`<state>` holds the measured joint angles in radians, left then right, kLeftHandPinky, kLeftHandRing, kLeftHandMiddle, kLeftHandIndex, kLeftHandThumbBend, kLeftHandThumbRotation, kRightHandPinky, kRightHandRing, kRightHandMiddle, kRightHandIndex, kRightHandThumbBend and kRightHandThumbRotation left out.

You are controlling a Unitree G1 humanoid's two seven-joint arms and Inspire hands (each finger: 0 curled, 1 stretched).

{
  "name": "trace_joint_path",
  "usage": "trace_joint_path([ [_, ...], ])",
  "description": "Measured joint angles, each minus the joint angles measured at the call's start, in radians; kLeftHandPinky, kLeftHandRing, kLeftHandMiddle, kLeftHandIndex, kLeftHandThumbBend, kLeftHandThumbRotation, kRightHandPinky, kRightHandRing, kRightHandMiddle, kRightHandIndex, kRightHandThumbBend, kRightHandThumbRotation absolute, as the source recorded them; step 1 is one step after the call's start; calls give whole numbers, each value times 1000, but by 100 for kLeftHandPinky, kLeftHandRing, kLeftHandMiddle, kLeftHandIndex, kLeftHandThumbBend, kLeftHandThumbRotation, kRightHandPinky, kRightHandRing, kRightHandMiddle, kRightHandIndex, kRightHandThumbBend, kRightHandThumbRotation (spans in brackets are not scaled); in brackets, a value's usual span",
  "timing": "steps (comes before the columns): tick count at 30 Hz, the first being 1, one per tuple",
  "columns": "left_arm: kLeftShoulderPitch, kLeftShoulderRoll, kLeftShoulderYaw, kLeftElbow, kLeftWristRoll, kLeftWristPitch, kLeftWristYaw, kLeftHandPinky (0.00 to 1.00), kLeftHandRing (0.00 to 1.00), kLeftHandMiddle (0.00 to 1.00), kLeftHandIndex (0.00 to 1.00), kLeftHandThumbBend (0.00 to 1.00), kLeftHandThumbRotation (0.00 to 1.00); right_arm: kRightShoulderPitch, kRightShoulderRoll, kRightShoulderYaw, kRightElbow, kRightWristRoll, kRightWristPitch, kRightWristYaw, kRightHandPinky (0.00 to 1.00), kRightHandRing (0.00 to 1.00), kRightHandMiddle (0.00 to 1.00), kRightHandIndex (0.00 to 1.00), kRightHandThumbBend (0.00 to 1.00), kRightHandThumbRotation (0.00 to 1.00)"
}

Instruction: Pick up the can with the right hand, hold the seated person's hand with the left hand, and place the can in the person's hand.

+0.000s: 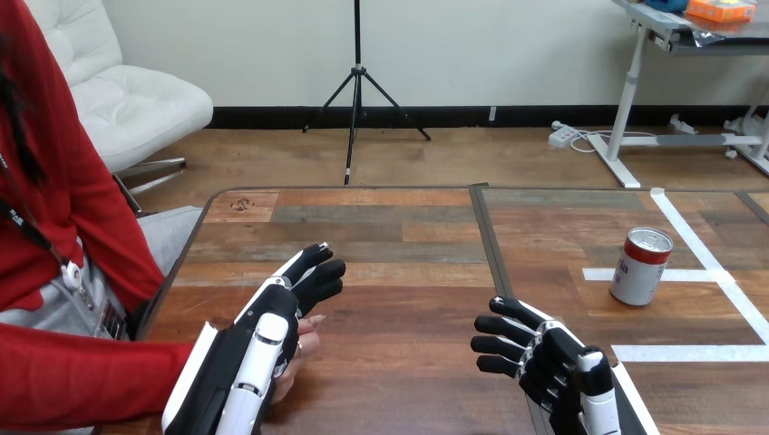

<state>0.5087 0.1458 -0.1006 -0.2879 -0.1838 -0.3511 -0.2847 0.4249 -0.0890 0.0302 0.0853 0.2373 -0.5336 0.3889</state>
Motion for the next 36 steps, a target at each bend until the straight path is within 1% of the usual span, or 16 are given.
trace_joint_path([
  [14,0,1,0,0,1,0,0,96,88,87,88,46,100,0,0,0,0,0,6,0,73,74,77,80,87,100],
  [26,0,0,0,0,29,0,12,92,86,86,87,45,100,-1,-1,0,0,-1,19,1,74,75,78,80,88,100],
  [36,0,0,0,0,30,-1,14,91,86,86,87,46,100,-3,-1,-2,0,-1,22,1,76,75,78,79,89,100],
])
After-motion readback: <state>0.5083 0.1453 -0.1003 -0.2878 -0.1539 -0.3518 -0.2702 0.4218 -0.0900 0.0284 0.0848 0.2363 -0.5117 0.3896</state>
